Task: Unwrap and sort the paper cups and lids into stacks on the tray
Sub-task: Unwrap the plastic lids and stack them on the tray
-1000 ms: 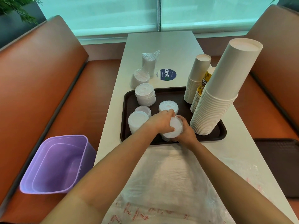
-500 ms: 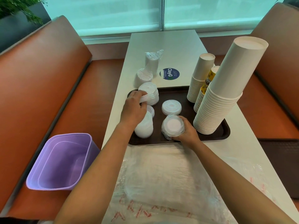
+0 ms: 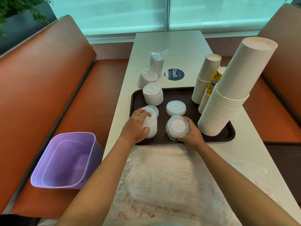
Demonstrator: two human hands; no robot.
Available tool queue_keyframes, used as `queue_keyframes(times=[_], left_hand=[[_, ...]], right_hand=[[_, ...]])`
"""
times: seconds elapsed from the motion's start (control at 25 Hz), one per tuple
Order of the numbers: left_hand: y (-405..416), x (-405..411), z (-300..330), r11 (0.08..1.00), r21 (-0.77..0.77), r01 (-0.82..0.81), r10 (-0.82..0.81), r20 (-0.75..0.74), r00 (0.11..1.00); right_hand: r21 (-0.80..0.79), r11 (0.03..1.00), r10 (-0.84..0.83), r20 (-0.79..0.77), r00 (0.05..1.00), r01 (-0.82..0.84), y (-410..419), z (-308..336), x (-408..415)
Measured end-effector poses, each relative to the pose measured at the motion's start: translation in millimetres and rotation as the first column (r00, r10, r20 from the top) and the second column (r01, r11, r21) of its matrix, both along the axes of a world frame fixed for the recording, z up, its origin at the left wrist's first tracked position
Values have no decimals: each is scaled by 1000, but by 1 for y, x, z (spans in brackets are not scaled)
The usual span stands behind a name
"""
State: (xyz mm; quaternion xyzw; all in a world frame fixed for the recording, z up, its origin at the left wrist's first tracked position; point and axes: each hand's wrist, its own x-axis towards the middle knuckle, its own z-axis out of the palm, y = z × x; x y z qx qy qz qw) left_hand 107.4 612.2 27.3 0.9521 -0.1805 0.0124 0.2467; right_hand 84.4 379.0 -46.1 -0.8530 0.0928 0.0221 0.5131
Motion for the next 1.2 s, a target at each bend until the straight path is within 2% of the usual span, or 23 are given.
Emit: queue_keyframes(times=[0.28, 0.36, 0.44, 0.52, 0.56, 0.64, 0.68, 0.76, 0.84, 0.92, 1.08, 1.2], left_hand=[[5, 1, -11, 1000, 16, 23, -25, 142, 990], [6, 2, -13, 999, 20, 31, -35, 270, 962], [0, 2, -11, 999, -1, 37, -33, 454, 891], [-16, 2, -4, 990, -84, 110, -44, 562, 826], [-30, 0, 2, 975, -133, 178, -83, 525, 847], [-58, -5, 11, 950, -149, 275, -229, 268, 936], [-71, -6, 12, 955, -70, 288, -280, 109, 954], [-88, -1, 7, 929, 197, 314, -312, -41, 949], [-95, 6, 2, 883, 351, 313, -303, -83, 949], [-100, 10, 0, 874, 386, 295, -279, -100, 955], [-104, 14, 3, 916, 294, 272, -246, -124, 961], [-104, 15, 6, 952, 208, 225, -198, -142, 970]], right_hand=[[-7, 1000, 9, 26, 1000, -9, 1, 4, -2], [-9, 1000, 7, 24, 1000, -7, 0, 4, -2], [-13, 1000, 9, 14, 1000, -8, 1, 4, -1], [-9, 1000, 19, 19, 1000, -19, 1, 5, -2], [1, 1000, 23, 26, 999, -23, 1, 5, -2], [36, 999, 30, 39, 999, -31, 2, 7, -4], [51, 998, 37, 47, 998, -40, 2, 8, -6], [58, 996, 58, 62, 996, -62, 3, 11, -8], [64, 995, 72, 67, 995, -76, 2, 12, -9], [104, 992, 60, 63, 996, -66, 1, 14, -10], [265, 964, -10, 38, 999, 0, -4, 16, -6], [460, 888, -19, 4, 1000, 15, -5, 20, -7]])
